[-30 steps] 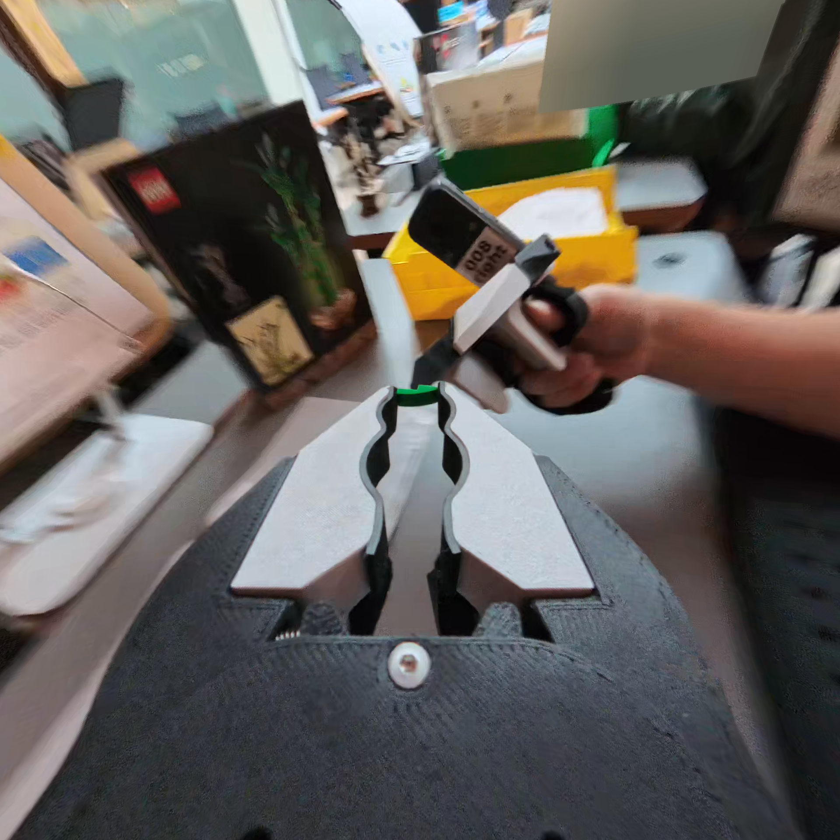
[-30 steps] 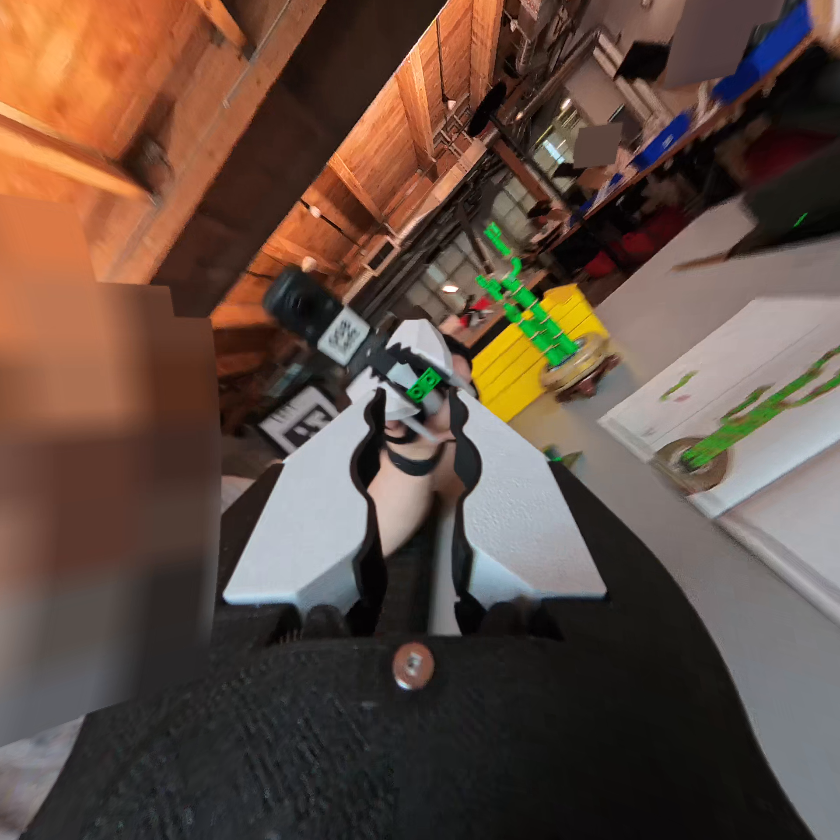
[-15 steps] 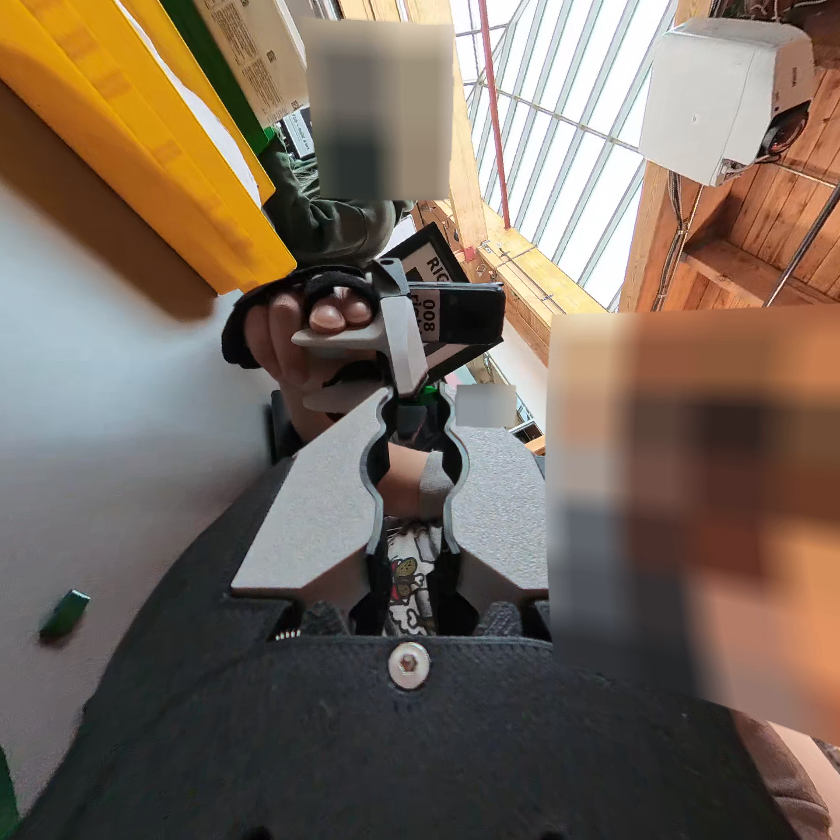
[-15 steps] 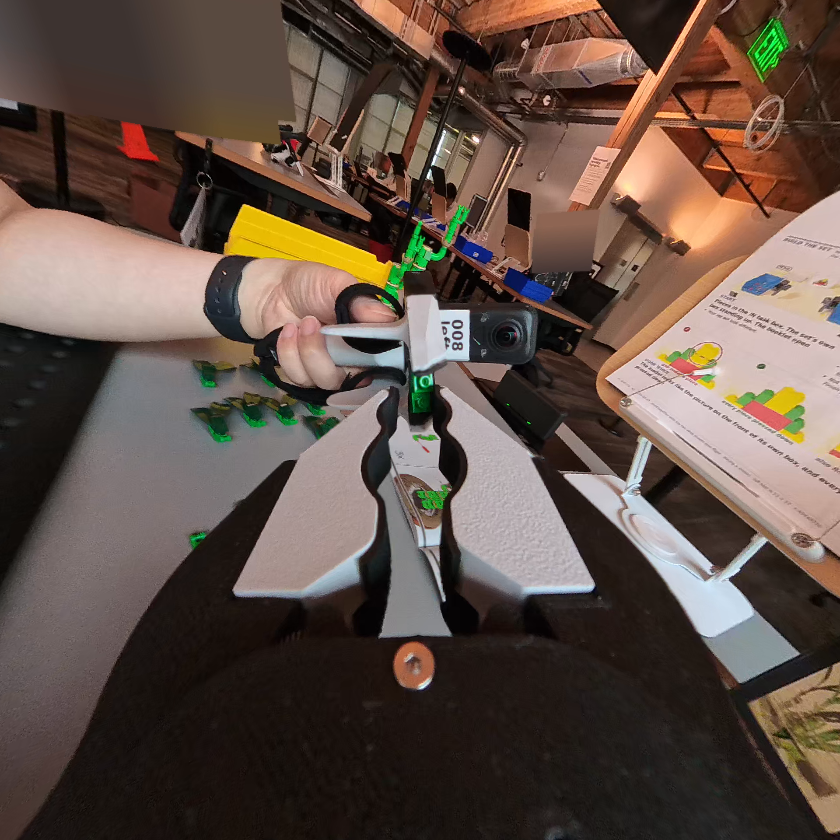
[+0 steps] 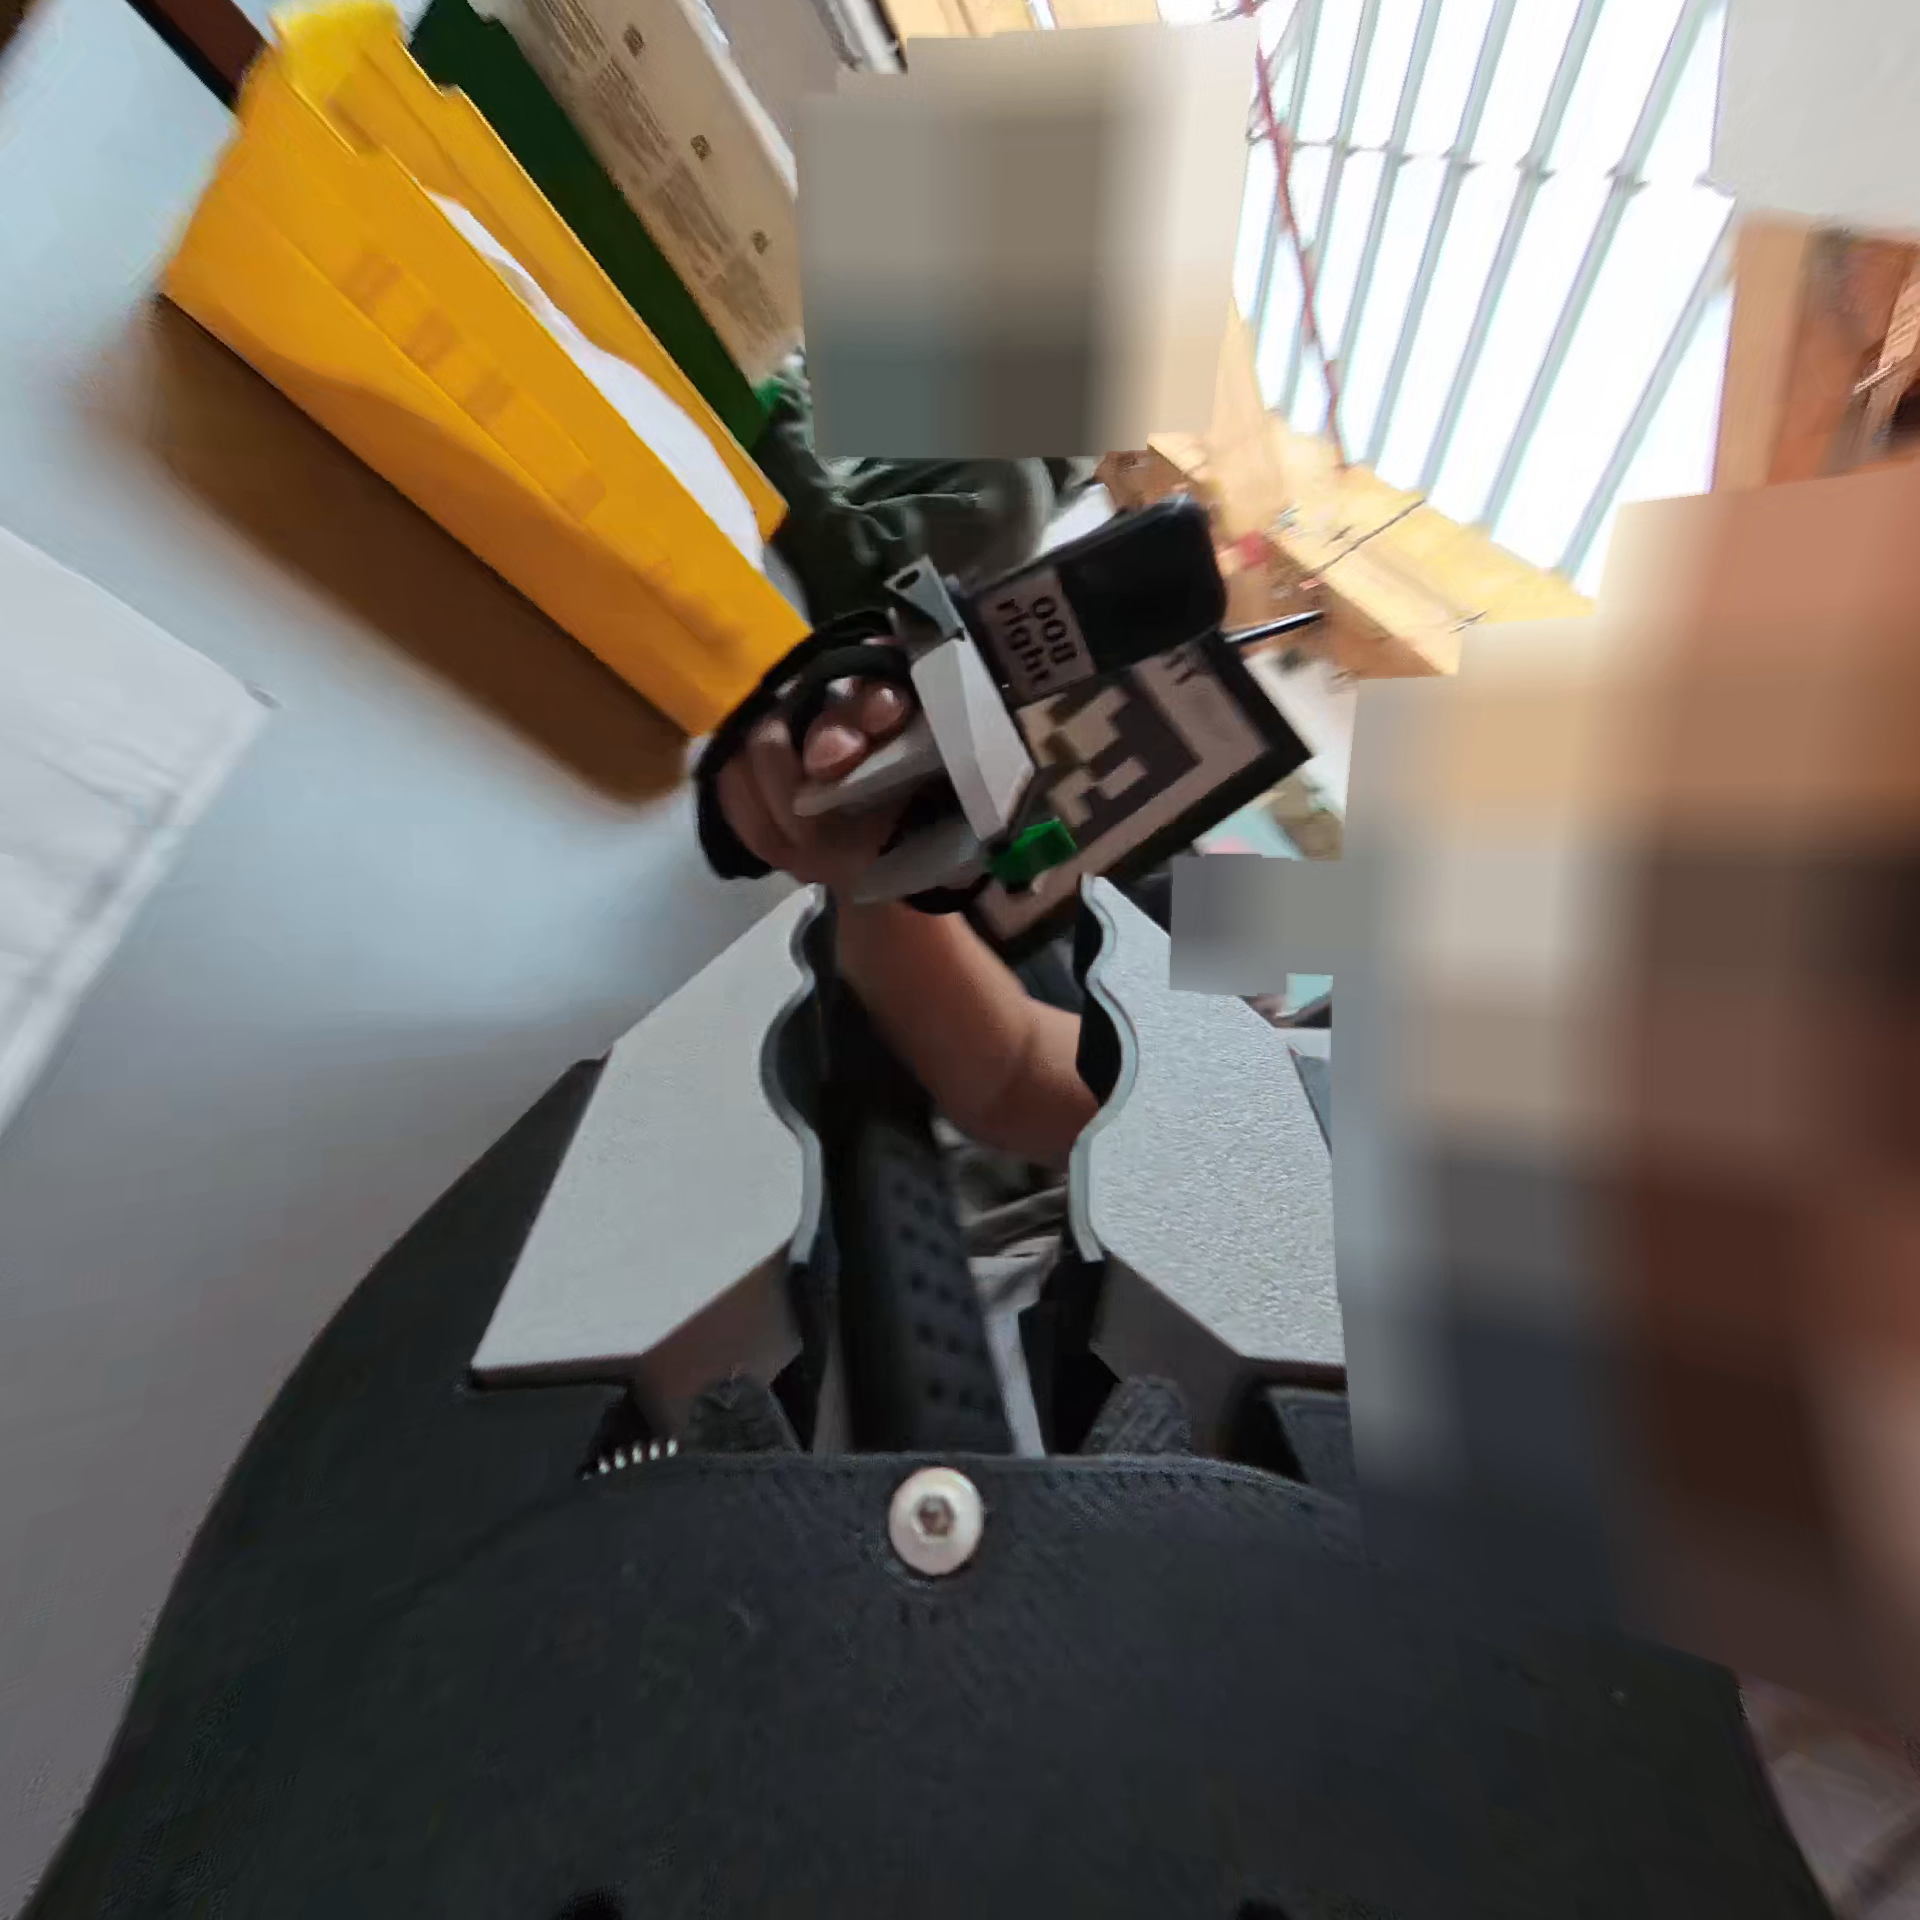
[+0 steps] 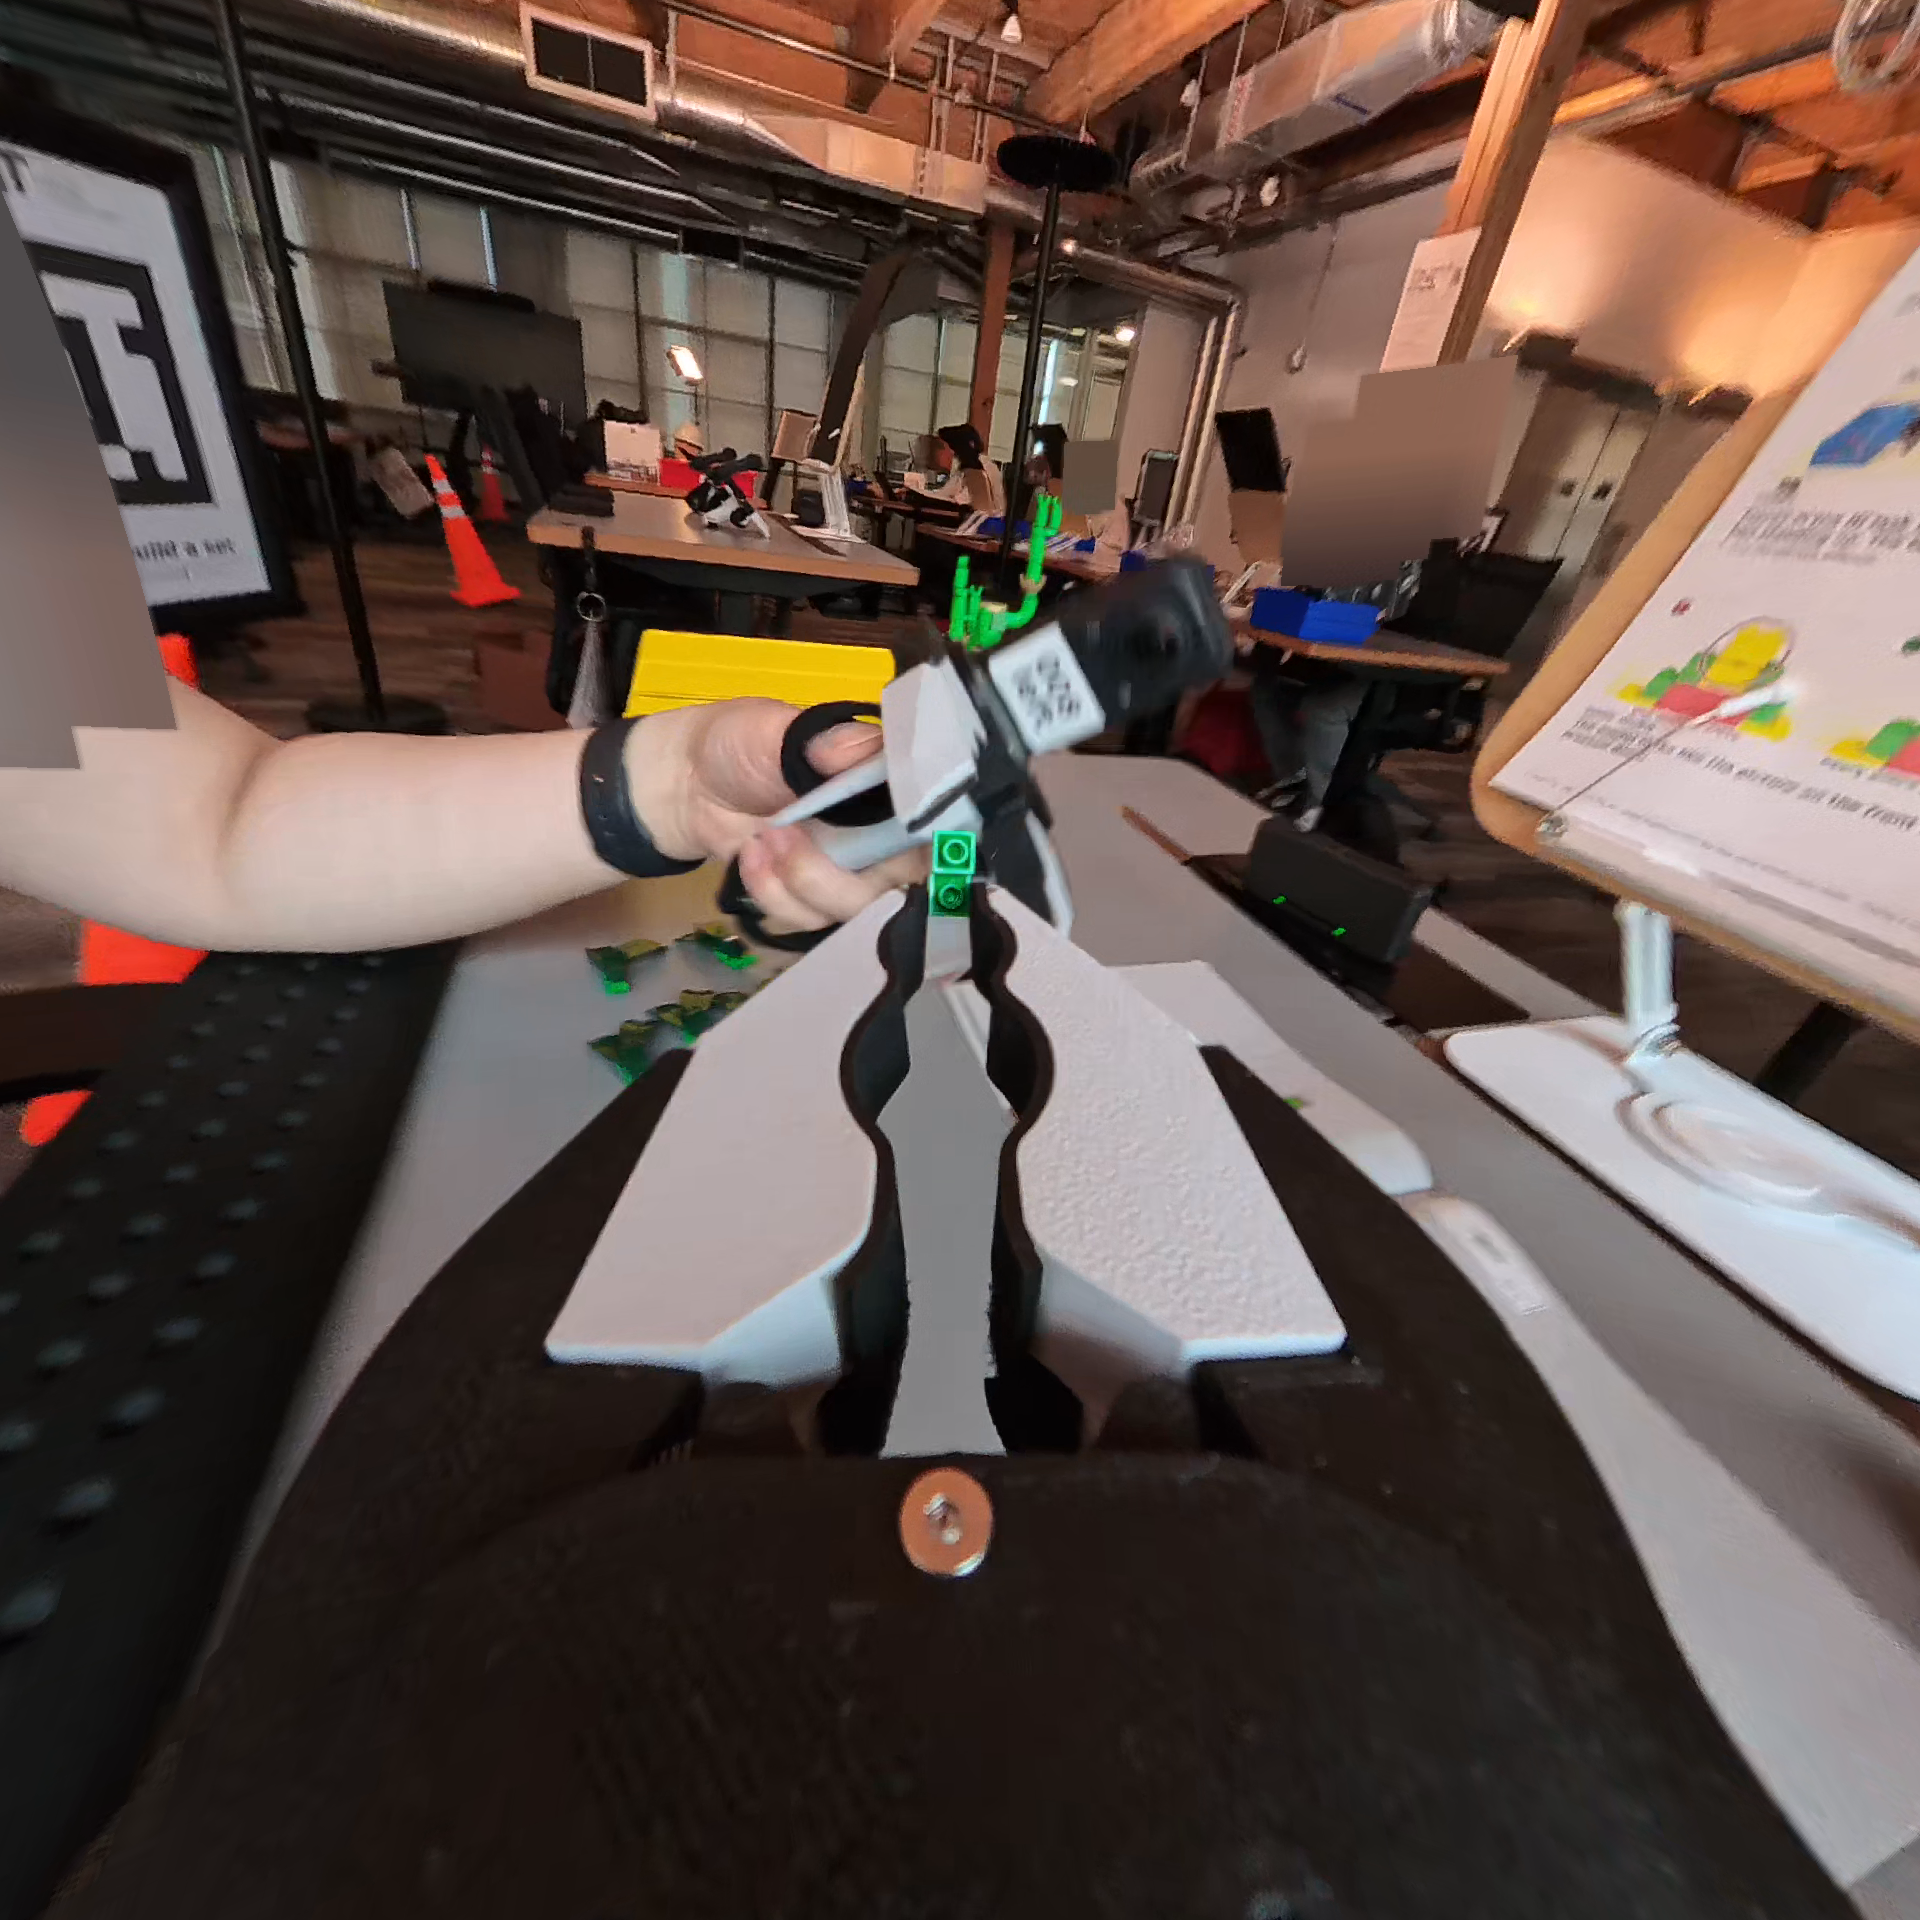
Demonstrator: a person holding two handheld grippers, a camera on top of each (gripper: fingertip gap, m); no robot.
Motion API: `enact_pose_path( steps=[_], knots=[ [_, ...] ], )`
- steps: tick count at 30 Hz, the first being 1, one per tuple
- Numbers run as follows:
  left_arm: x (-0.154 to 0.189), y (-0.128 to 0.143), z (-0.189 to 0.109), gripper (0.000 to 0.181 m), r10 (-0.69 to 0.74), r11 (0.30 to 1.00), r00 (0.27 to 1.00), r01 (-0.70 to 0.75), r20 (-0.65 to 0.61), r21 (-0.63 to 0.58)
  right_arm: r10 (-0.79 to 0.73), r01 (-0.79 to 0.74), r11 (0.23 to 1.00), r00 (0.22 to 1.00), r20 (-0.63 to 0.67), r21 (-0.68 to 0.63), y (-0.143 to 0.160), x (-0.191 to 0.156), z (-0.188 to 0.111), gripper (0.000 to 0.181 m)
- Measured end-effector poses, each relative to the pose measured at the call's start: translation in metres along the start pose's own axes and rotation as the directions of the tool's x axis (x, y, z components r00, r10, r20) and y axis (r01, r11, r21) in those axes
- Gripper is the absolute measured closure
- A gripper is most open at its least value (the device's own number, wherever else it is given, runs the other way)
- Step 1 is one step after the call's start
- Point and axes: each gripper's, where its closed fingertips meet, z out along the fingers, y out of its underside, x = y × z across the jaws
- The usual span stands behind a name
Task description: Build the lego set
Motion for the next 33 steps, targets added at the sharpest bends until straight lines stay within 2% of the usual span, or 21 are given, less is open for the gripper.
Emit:
enact_pose_path(
  steps=[1,3,5,9,11,16,25,27,29,31,33],
  knots=[
    [-0.004,-0.002,-0.005,0.138,0.127,0.992,0.988,-0.126,0.085,-0.017,0.049,-0.048,0.999,0.998,0.03,-0.013,0.002,-0.001,-0.001,0.175],
    [0.0,-0.004,-0.013,0.14,0.347,0.938,0.918,-0.342,0.191,-0.062,0.157,-0.153,0.986,0.985,0.076,-0.061,0.009,-0.003,-0.001,0.175],
    [0.009,-0.002,-0.013,0.145,0.468,0.884,0.855,-0.456,0.221,-0.107,0.237,-0.221,0.966,0.964,0.117,-0.132,0.02,-0.007,-0.001,0.175],
    [-0.002,0.02,-0.004,0.148,0.587,0.803,0.774,-0.518,0.238,-0.295,0.287,-0.254,0.946,0.945,0.159,-0.199,0.032,-0.014,0.0,0.175],
    [-0.008,0.025,0.0,0.153,0.643,0.758,0.724,-0.553,0.251,-0.347,0.325,-0.285,0.933,0.93,0.173,-0.22,0.035,-0.016,0.0,0.175],
    [-0.012,0.023,0.005,0.159,0.616,0.782,0.738,-0.53,0.275,-0.329,0.324,-0.274,0.929,0.927,0.187,-0.25,0.041,-0.02,0.0,0.175],
    [-0.015,0.034,0.005,0.175,0.645,0.748,0.721,-0.529,0.252,-0.401,0.319,-0.267,0.928,0.93,0.183,-0.26,0.045,-0.02,0.002,0.175],
    [-0.017,0.029,0.001,0.175,0.641,0.757,0.715,-0.527,0.28,-0.387,0.281,-0.243,0.943,0.947,0.154,-0.226,0.043,-0.013,0.003,0.172],
    [-0.019,0.012,-0.009,0.175,0.613,0.788,0.712,-0.525,0.343,-0.321,0.219,-0.199,0.964,0.971,0.101,-0.178,0.038,-0.003,0.003,0.159],
    [-0.016,-0.013,-0.025,0.175,0.536,0.84,0.744,-0.515,0.4,-0.169,0.127,-0.123,0.979,0.992,0.013,-0.163,0.037,0.011,0.0,0.156],
    [-0.006,-0.032,-0.041,0.176,0.428,0.885,0.826,-0.466,0.366,0.016,0.02,-0.03,0.985,0.998,-0.062,-0.168,0.037,0.021,-0.003,0.156]
  ],
)
